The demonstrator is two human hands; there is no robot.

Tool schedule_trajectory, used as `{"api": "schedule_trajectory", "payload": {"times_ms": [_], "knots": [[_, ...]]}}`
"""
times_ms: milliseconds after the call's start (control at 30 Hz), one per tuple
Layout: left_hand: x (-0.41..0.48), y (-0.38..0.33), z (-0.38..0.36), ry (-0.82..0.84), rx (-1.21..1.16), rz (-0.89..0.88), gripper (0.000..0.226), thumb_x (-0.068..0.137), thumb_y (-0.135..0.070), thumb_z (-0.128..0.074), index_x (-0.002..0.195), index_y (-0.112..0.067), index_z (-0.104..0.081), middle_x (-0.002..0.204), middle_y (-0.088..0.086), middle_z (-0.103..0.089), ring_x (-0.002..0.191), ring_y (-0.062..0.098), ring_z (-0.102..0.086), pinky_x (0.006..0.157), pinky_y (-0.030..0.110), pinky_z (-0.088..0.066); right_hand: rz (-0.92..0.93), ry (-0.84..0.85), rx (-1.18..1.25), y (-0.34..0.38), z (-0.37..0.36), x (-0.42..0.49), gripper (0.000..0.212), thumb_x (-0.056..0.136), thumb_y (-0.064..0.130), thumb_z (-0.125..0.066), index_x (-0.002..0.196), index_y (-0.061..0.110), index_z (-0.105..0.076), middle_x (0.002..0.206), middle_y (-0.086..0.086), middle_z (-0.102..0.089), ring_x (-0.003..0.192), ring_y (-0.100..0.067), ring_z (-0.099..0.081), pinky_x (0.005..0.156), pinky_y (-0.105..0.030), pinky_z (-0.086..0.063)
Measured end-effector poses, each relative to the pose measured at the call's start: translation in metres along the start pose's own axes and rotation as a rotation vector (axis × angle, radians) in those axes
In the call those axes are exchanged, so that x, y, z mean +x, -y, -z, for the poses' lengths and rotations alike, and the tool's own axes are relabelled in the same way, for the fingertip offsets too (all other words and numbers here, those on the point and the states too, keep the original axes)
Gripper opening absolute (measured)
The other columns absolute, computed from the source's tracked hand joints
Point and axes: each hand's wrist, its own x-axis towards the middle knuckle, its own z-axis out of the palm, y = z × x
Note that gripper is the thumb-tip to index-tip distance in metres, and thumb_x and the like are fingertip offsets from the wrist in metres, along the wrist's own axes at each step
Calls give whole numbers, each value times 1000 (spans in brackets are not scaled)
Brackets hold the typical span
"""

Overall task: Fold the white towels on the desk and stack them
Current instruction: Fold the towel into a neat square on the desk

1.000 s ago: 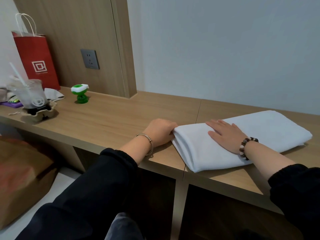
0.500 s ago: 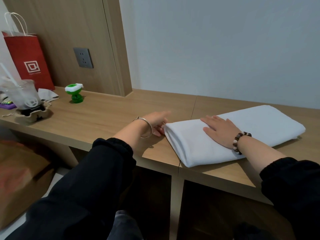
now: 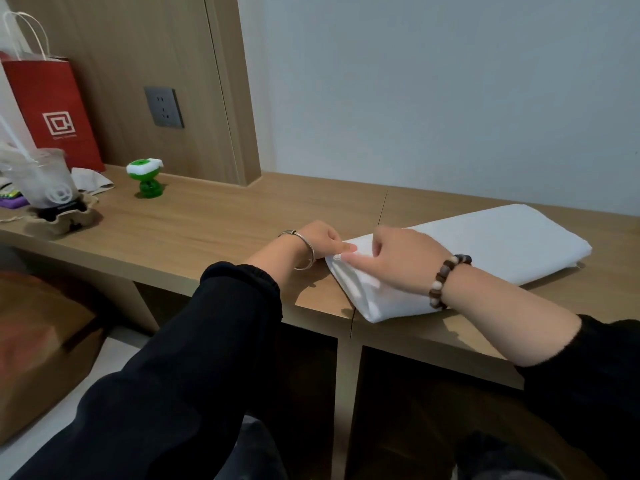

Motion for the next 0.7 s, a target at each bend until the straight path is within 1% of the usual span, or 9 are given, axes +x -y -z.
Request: {"api": "schedule_trajectory", "payload": {"times_ms": [67, 133, 200, 300, 400, 467, 567, 633, 700], "knots": [[0, 0, -2, -14, 0, -21, 30, 83, -42, -68, 75, -15, -58, 63, 0, -50, 56, 17, -46, 51, 23, -41, 41, 101, -137, 10, -6, -10, 50, 71, 69, -49, 85, 22, -41, 72, 8, -52, 62, -8, -47, 50, -27, -32], [0, 1, -3, -29, 15, -63, 31, 85, -37, -67, 66, -16, -55, 64, -2, -49, 59, 14, -45, 54, 24, -38, 63, 211, -143, 14, -6, -17, 37, 81, 45, -58, 99, 19, -39, 79, 3, -54, 65, -9, -49, 51, -25, -35], [1, 2, -4, -43, 56, -108, 30, 87, -34, -65, 65, -18, -53, 66, -4, -48, 62, 11, -43, 56, 23, -36, 76, 230, -152, 18, -2, -19, 27, 85, 29, -55, 105, 15, -44, 81, 0, -53, 66, -11, -48, 51, -24, -33], [2, 3, -5, -79, 114, -164, 21, 89, -31, -64, 78, -14, -57, 73, -6, -51, 75, 14, -47, 60, 19, -36, 162, 162, -316, 23, 1, -21, 20, 88, 17, -51, 106, 9, -54, 77, 1, -48, 66, -14, -46, 52, -22, -30], [3, 4, -6, -108, 178, -202, 19, 89, -32, -63, 87, -14, -57, 78, -6, -51, 80, 14, -47, 57, 16, -34, 351, 145, -505, 24, -10, -32, 21, 91, 14, -49, 111, 8, -52, 86, -2, -41, 77, -17, -38, 64, -27, -33], [3, 5, -7, -126, 196, -209, 19, 89, -32, -63, 87, -14, -55, 76, -8, -49, 79, 14, -46, 56, 16, -32, 453, 107, -580, 17, -21, -38, 21, 94, 13, -46, 114, 9, -51, 96, -7, -47, 80, -17, -35, 66, -29, -34], [3, 7, -8, -148, 194, -222, 18, 89, -31, -62, 88, -14, -56, 76, -8, -49, 78, 14, -46, 56, 17, -32, 509, 96, -499, -4, -20, -37, 23, 95, 28, -45, 113, 14, -49, 107, -4, -48, 85, -15, -38, 67, -28, -31], [2, 7, -8, -146, 202, -230, 18, 90, -31, -61, 87, -15, -55, 75, -10, -48, 77, 14, -46, 56, 19, -31, 508, 139, -395, -22, -14, -37, 41, 90, 46, -50, 121, 19, -48, 113, 1, -46, 98, -14, -43, 73, -25, -37], [2, 7, -8, -143, 214, -237, 18, 90, -32, -61, 86, -16, -54, 74, -10, -47, 76, 14, -45, 56, 20, -31, 522, 147, -372, -36, -10, -41, 46, 90, 47, -52, 128, 21, -48, 117, 2, -47, 104, -14, -43, 81, -26, -41]]}}
